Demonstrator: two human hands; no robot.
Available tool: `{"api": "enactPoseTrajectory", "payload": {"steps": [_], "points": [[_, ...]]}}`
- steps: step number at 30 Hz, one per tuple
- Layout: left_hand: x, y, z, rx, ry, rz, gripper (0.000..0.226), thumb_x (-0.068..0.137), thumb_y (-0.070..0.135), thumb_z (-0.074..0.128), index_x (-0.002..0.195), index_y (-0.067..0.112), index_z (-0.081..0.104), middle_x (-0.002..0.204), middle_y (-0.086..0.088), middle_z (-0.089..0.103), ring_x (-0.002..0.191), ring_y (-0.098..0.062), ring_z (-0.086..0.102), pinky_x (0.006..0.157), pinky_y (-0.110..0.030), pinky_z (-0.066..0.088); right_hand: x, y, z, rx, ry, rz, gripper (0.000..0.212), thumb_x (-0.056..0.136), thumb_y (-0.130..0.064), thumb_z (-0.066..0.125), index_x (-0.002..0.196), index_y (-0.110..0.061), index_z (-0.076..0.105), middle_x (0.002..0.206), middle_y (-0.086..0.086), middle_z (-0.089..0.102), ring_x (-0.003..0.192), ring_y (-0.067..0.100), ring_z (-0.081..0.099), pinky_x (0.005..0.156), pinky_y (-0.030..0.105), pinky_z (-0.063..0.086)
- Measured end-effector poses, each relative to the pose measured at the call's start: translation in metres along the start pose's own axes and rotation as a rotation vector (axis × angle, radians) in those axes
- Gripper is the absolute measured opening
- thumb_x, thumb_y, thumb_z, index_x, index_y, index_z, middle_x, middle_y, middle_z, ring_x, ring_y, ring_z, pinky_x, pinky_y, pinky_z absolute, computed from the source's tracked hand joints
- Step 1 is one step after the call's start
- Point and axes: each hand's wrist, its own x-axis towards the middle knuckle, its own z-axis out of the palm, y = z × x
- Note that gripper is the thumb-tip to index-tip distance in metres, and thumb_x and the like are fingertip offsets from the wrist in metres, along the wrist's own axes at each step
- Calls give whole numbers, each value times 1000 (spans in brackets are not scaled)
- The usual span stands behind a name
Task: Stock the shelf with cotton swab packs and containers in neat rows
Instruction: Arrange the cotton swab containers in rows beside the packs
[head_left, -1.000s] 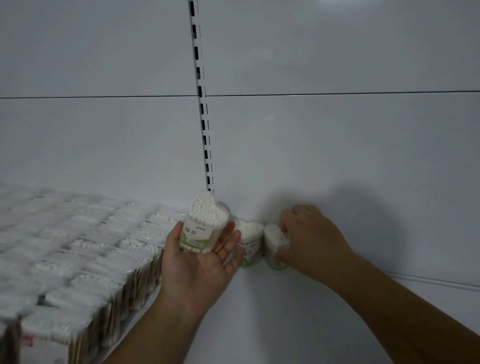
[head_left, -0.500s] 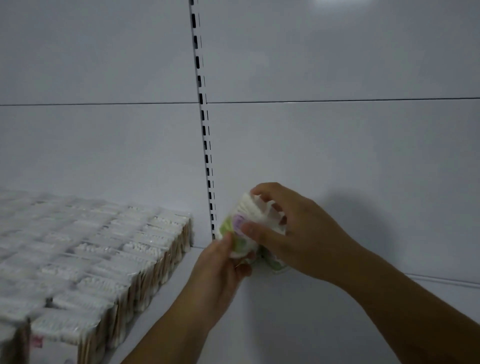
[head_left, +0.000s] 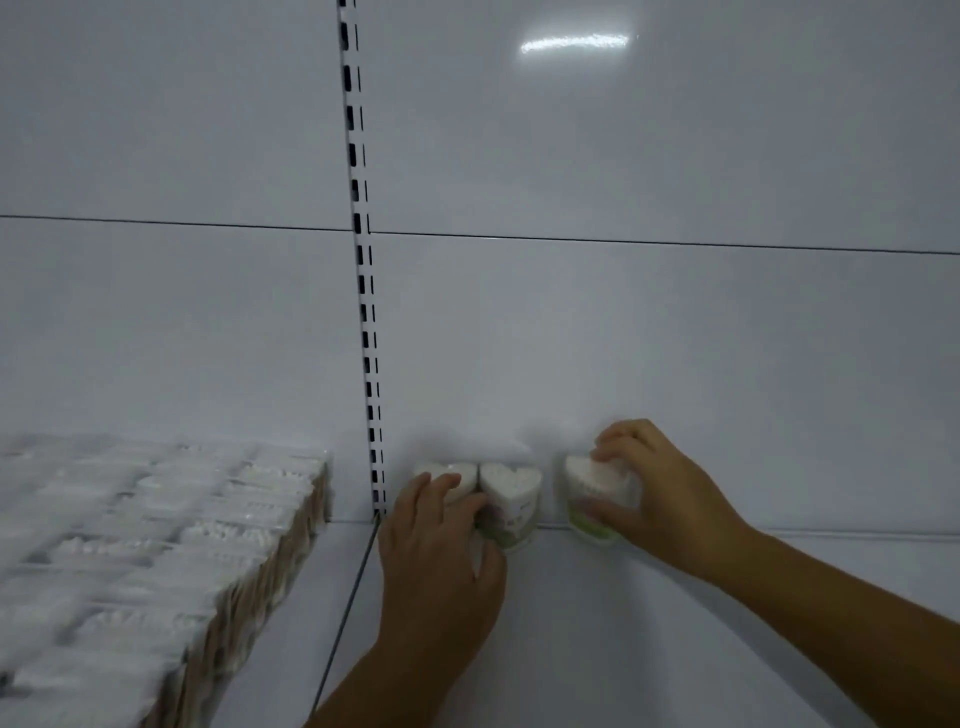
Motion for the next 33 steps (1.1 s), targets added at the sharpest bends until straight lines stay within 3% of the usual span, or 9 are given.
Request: {"api": "enactPoseTrajectory", "payload": {"steps": [2,7,12,18,21,23,25,29,33], "points": [[-1,-1,0,-11,-72,-9,39,71,15,67,110,18,68,130,-6,57,133,-33,40,108,-49,31,-8,3,14,4,1,18,42,67,-29,85,97,-10,64,111,2,58,97,18,60,77,27,49],[-3,-4,-3,-14,-28,69,40,56,19,63,93,13,74,113,-15,67,111,-45,57,89,-60,47,-22,-8,31,-63,86,-40,38,80,-33,74,103,-3,67,125,15,58,116,25,56,96,26,44],[-5,-9,-8,-27,-126,13,47,63,23,55,105,11,72,132,-19,55,130,-45,40,103,-59,34,-35,-11,18,-183,-65,-51,61,86,-36,67,131,1,53,145,24,39,135,34,38,109,42,37],[9,8,-4,91,-109,304,51,72,34,41,99,3,72,121,-29,60,116,-51,53,100,-63,38,-54,22,-45,-340,-202,-41,53,91,-35,59,136,-8,50,154,18,24,145,30,18,118,37,17],[24,60,6,9,-282,409,17,79,30,55,93,30,66,112,-13,64,104,-39,60,87,-48,47,-74,60,-101,-515,-377,122,53,94,-37,52,140,-13,43,156,14,21,145,26,15,116,36,16],[37,102,25,66,-487,447,23,86,33,64,105,43,56,121,5,57,116,-23,54,96,-36,42,-97,88,-143,-560,-450,258,51,93,-38,51,138,-16,44,151,12,29,141,26,21,112,38,24],[46,148,53,196,-661,469,42,90,51,54,130,41,44,141,13,43,132,-9,39,109,-26,30,-129,115,-188,-571,-471,343,49,93,-37,51,137,-17,45,148,10,33,138,25,25,109,39,30],[45,257,105,276,-808,473,66,93,60,39,150,33,19,161,6,9,148,-11,3,119,-33,9,-199,174,-286,-628,-434,479,47,93,-39,50,135,-19,46,142,7,42,131,23,37,103,34,34],[19,340,138,147,-742,507,63,96,53,42,150,28,23,160,2,15,148,-14,7,120,-34,11,-256,213,-348,-597,-441,686,38,91,-40,52,123,-20,57,122,3,59,108,20,55,80,28,41]]}}
